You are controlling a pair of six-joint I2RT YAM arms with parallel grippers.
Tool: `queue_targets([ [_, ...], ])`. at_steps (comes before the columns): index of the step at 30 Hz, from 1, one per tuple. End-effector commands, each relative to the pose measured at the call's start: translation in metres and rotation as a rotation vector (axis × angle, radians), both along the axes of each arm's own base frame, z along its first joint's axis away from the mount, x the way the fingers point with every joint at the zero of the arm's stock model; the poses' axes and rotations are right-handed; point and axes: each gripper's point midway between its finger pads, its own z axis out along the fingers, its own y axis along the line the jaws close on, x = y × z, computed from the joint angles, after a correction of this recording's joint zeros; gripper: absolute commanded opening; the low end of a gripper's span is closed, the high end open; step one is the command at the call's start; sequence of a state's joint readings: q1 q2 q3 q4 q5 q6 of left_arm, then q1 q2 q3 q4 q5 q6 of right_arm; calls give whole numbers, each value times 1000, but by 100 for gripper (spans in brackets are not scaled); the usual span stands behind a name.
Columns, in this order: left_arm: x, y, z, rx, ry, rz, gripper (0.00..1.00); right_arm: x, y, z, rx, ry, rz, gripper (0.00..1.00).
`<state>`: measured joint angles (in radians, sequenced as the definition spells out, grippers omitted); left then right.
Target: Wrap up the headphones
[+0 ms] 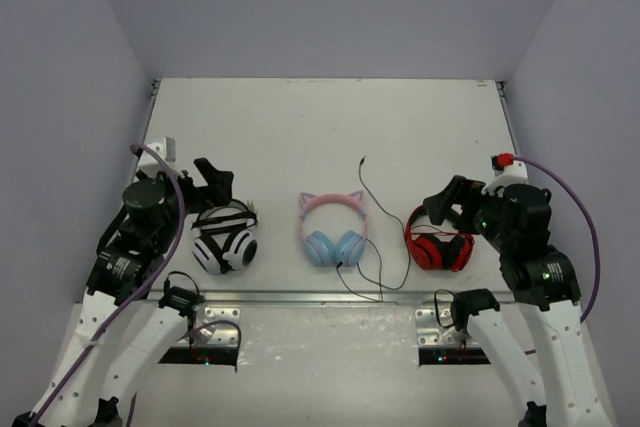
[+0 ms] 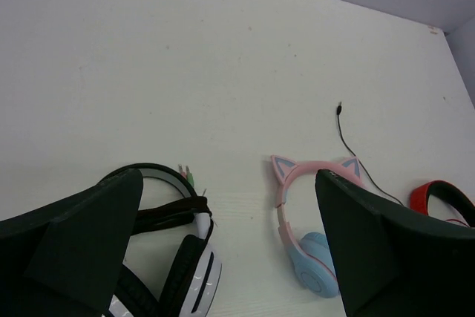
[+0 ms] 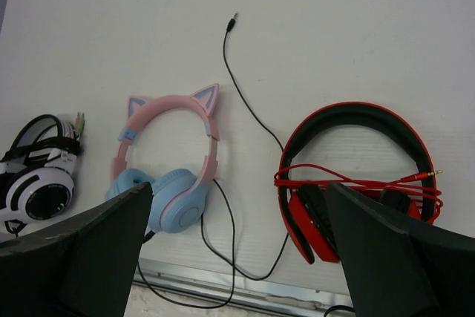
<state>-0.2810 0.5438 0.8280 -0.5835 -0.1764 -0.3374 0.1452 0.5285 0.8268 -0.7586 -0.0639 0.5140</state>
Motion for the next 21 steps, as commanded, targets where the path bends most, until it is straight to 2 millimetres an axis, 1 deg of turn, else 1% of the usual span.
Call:
queue_targets([
  [1,7,-16,15,-25,-60,-80,100,9,-1,10,12,-53,-14,99],
  [3,10,-21,15,-43,-47,-90,100,8,3,15,25,-81,4,99],
  [4,16,-28,9,-30,-21,-122,100,8,4,19,28,-94,12,99],
  [5,17,-42,9,-40,-3,-199,100,8,7,21,32,-105,33,99],
  [6,27,-53,8,-37,33,-247,100,5,22,28,58,-138,123,99],
  [7,33,-61,6,-31,58,-289,100,3,30,29,62,-156,183,99],
  [8,38,-73,5,-39,83,-345,100,2,38,25,82,-148,224,99],
  [9,55,-82,-17,-33,193,-367,100,0,51,24,118,-134,298,99],
  [10,65,-99,4,-40,168,-417,100,-1,56,22,131,-120,329,99],
  [12,76,-137,14,-50,152,-562,100,-1,62,20,145,-95,369,99],
  [13,87,-170,19,4,147,-663,100,0,63,17,143,-84,376,99],
  [14,93,-185,17,52,150,-710,100,2,62,17,138,-87,372,99],
  [15,98,-207,-17,110,249,-777,100,2,61,18,129,-96,367,99],
  [16,107,-221,-6,186,193,-862,100,3,57,23,114,-122,346,99],
  [17,109,-229,-19,255,203,-932,100,2,55,26,106,-135,341,99],
  [18,100,-238,-59,394,276,-1062,100,-2,54,31,92,-159,343,99],
  [19,102,-239,-72,450,292,-1080,100,-4,52,37,85,-181,340,99],
  [20,108,-238,-79,486,295,-1085,100,-7,52,41,85,-196,342,99],
  [21,116,-240,-95,529,313,-1105,100,-11,53,44,84,-210,354,99],
])
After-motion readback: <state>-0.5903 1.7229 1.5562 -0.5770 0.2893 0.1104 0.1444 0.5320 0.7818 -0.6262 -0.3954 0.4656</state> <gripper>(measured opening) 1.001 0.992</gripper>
